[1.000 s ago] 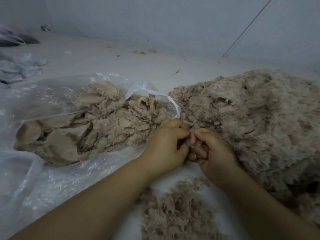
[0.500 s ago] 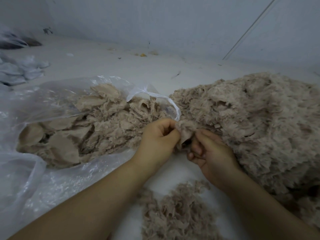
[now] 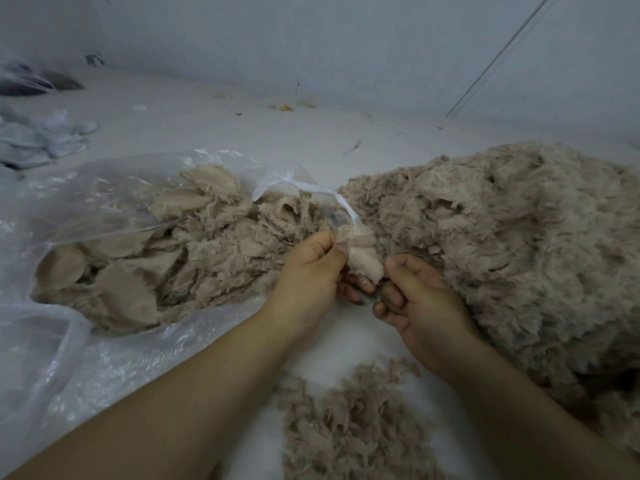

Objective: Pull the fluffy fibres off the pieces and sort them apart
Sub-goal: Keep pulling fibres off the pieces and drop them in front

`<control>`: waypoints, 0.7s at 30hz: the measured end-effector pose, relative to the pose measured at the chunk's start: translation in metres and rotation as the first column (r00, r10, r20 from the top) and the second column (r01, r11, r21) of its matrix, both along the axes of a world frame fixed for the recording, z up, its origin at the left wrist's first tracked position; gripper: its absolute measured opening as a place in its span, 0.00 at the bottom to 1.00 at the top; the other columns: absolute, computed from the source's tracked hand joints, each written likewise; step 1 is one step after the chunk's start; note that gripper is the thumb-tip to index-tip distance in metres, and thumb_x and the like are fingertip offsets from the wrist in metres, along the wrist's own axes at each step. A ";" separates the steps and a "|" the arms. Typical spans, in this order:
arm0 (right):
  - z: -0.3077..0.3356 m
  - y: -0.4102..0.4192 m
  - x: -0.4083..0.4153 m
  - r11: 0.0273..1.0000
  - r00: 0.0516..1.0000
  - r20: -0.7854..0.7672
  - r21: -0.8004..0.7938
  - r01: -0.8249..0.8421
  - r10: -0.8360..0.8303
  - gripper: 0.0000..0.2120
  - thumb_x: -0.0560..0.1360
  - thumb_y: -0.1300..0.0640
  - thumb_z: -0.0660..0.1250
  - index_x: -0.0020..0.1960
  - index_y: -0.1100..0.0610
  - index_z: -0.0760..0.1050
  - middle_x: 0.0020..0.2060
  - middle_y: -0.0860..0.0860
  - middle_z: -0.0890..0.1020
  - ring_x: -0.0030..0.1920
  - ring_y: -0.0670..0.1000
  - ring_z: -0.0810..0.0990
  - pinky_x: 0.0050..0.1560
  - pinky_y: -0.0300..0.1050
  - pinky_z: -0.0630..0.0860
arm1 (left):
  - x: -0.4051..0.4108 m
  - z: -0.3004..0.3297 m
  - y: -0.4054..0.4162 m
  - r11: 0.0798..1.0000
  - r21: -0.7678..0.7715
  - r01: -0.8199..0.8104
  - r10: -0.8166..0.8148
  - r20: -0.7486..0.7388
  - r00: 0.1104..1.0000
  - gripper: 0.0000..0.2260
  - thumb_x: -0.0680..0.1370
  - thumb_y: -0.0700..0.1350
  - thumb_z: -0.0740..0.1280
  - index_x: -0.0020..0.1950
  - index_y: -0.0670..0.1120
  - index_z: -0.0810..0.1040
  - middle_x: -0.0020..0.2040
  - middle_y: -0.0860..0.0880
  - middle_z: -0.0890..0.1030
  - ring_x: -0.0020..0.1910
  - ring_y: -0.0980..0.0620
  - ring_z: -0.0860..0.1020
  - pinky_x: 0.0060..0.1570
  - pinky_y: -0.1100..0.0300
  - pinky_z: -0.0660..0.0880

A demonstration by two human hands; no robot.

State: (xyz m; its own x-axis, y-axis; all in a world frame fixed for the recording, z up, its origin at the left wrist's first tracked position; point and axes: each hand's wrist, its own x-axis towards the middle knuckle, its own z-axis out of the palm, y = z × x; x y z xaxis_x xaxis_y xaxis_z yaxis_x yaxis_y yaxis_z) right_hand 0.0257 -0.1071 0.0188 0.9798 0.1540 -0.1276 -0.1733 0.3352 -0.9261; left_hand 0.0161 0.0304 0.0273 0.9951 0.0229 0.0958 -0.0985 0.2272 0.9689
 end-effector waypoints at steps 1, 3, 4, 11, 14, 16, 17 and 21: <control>0.000 0.000 0.000 1.000 1.000 0.005 0.000 -0.008 0.008 0.10 0.82 0.59 0.59 0.43 0.57 0.73 0.22 0.48 0.66 0.22 0.42 0.68 0.29 0.38 0.71 | 0.000 0.000 0.000 1.000 -0.006 0.004 -0.004 -0.008 1.000 0.11 0.83 0.37 0.55 0.55 0.32 0.74 0.39 0.39 0.82 0.33 0.46 0.79 0.30 0.58 0.76; 0.000 0.000 0.000 1.000 1.000 0.010 0.004 -0.027 0.027 0.10 0.82 0.59 0.58 0.46 0.57 0.75 0.23 0.50 0.66 0.23 0.42 0.68 0.29 0.37 0.72 | 0.000 0.000 0.000 0.999 -0.034 0.011 -0.012 -0.029 1.000 0.11 0.83 0.38 0.56 0.54 0.31 0.74 0.40 0.37 0.81 0.35 0.44 0.79 0.32 0.56 0.78; 0.000 0.000 0.000 0.999 0.999 0.013 0.001 -0.035 0.035 0.11 0.82 0.59 0.58 0.45 0.57 0.76 0.24 0.50 0.66 0.24 0.43 0.67 0.29 0.37 0.72 | 0.000 0.000 0.000 0.998 -0.054 0.013 -0.015 -0.034 0.999 0.10 0.83 0.38 0.57 0.53 0.32 0.74 0.41 0.35 0.81 0.36 0.43 0.80 0.34 0.54 0.78; 0.000 0.000 0.000 0.997 0.997 0.031 -0.020 -0.070 0.071 0.13 0.83 0.59 0.56 0.49 0.58 0.80 0.23 0.49 0.66 0.26 0.44 0.67 0.31 0.37 0.74 | -0.002 -0.007 -0.002 0.999 0.049 -0.002 0.000 0.045 0.999 0.10 0.75 0.34 0.71 0.55 0.36 0.78 0.44 0.38 0.84 0.39 0.45 0.81 0.39 0.55 0.79; 0.001 0.000 -0.001 0.996 0.997 0.026 -0.042 -0.076 0.077 0.14 0.83 0.57 0.56 0.49 0.58 0.80 0.24 0.49 0.67 0.26 0.45 0.67 0.31 0.37 0.74 | -0.001 -0.007 -0.002 0.998 0.057 -0.013 0.010 0.054 0.998 0.04 0.78 0.32 0.66 0.50 0.33 0.79 0.38 0.37 0.81 0.36 0.44 0.79 0.38 0.54 0.78; 0.001 0.000 0.000 0.997 0.997 0.017 -0.034 -0.070 0.071 0.15 0.82 0.56 0.57 0.43 0.57 0.78 0.24 0.50 0.68 0.25 0.44 0.68 0.31 0.37 0.75 | -0.001 -0.004 -0.001 1.000 0.022 -0.009 0.008 0.070 0.998 0.06 0.79 0.32 0.63 0.47 0.36 0.80 0.38 0.38 0.81 0.36 0.45 0.79 0.36 0.55 0.78; 0.002 0.000 0.000 0.997 0.998 0.010 -0.031 -0.065 0.065 0.15 0.82 0.55 0.57 0.42 0.58 0.77 0.24 0.50 0.68 0.25 0.44 0.68 0.30 0.38 0.75 | -0.002 -0.003 0.000 1.000 0.009 -0.005 0.004 0.085 0.996 0.08 0.79 0.32 0.63 0.45 0.39 0.80 0.38 0.38 0.81 0.37 0.44 0.80 0.36 0.55 0.79; 0.003 0.000 -0.001 0.997 0.998 -0.003 -0.041 -0.063 0.062 0.16 0.83 0.55 0.57 0.38 0.58 0.72 0.23 0.49 0.68 0.24 0.45 0.69 0.30 0.38 0.76 | -0.004 0.001 0.000 1.000 -0.026 0.014 -0.011 0.111 0.994 0.11 0.80 0.33 0.61 0.43 0.42 0.80 0.40 0.35 0.82 0.37 0.42 0.81 0.35 0.54 0.79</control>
State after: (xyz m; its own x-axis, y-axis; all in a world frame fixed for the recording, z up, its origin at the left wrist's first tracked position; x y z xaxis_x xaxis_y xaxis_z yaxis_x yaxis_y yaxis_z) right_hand 0.0249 -0.1073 0.0217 0.9681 0.2095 -0.1371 -0.1946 0.2852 -0.9385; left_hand 0.0121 0.0301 0.0284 0.9787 0.0144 0.2049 -0.2018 0.2547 0.9457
